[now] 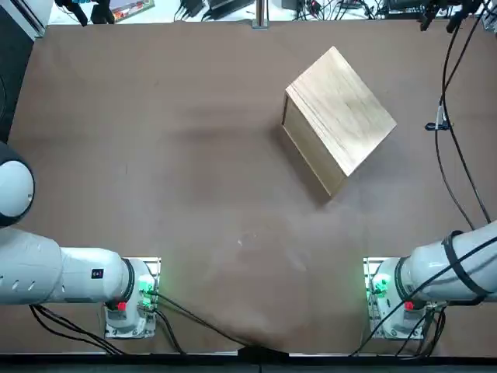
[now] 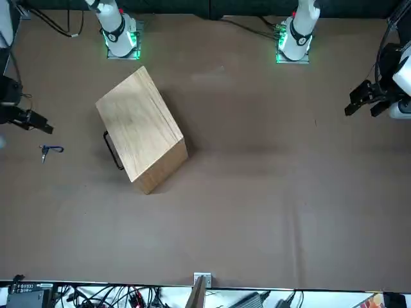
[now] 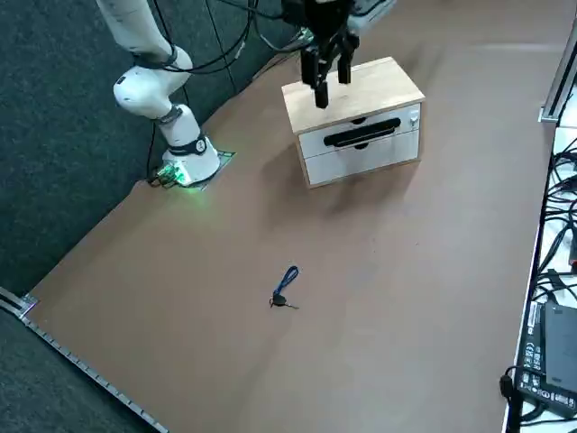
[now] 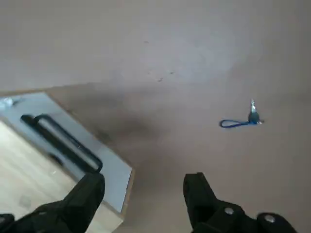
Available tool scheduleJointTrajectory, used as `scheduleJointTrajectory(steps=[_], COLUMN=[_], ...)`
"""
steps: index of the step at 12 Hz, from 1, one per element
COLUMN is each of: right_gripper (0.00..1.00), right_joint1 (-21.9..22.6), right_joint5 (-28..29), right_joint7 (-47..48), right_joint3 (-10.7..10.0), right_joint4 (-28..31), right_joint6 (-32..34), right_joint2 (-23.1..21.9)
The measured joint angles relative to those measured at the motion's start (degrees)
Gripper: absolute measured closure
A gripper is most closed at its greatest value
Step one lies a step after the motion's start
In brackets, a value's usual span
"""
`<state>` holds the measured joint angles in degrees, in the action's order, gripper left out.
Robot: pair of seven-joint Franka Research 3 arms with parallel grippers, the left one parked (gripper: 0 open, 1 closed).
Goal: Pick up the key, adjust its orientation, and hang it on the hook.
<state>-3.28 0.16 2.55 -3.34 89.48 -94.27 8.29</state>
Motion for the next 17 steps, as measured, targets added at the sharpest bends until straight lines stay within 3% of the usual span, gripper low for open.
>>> scheduleJointTrajectory(steps=[10,17], right_gripper=[0.00,0.00], right_joint1=[-9.75,-15.97], right_joint5=[-0.01,-0.03], right_joint7=[25.03,43.38], right_joint3=[-0.21,-0.26], right_joint4=[0.47,2.98], right_joint6=[-0.36,-6.64], right_joint2=[0.51,2.39])
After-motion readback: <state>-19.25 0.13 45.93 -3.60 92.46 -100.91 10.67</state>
